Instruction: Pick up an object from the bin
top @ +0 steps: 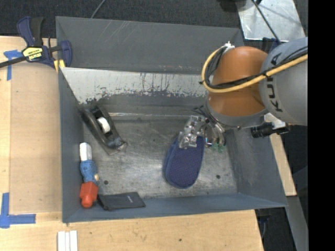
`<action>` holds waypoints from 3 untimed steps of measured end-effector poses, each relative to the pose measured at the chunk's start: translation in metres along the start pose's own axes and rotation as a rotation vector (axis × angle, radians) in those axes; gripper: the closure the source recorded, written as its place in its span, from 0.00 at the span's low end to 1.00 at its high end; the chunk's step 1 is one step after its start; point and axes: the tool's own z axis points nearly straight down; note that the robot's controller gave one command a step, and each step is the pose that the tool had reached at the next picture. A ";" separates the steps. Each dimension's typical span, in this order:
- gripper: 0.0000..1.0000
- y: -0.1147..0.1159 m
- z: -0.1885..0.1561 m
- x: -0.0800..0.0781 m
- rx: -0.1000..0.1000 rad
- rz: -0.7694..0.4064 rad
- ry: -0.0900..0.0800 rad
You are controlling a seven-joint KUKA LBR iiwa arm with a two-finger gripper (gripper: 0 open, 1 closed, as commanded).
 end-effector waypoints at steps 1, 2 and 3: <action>0.00 0.000 0.001 0.001 0.000 0.000 0.003; 0.00 -0.040 0.091 -0.049 -0.006 0.071 0.016; 1.00 -0.039 0.087 -0.049 -0.004 0.066 0.013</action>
Offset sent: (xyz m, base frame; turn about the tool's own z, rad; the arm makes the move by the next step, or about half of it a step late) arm 0.0000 0.0000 0.0000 0.0000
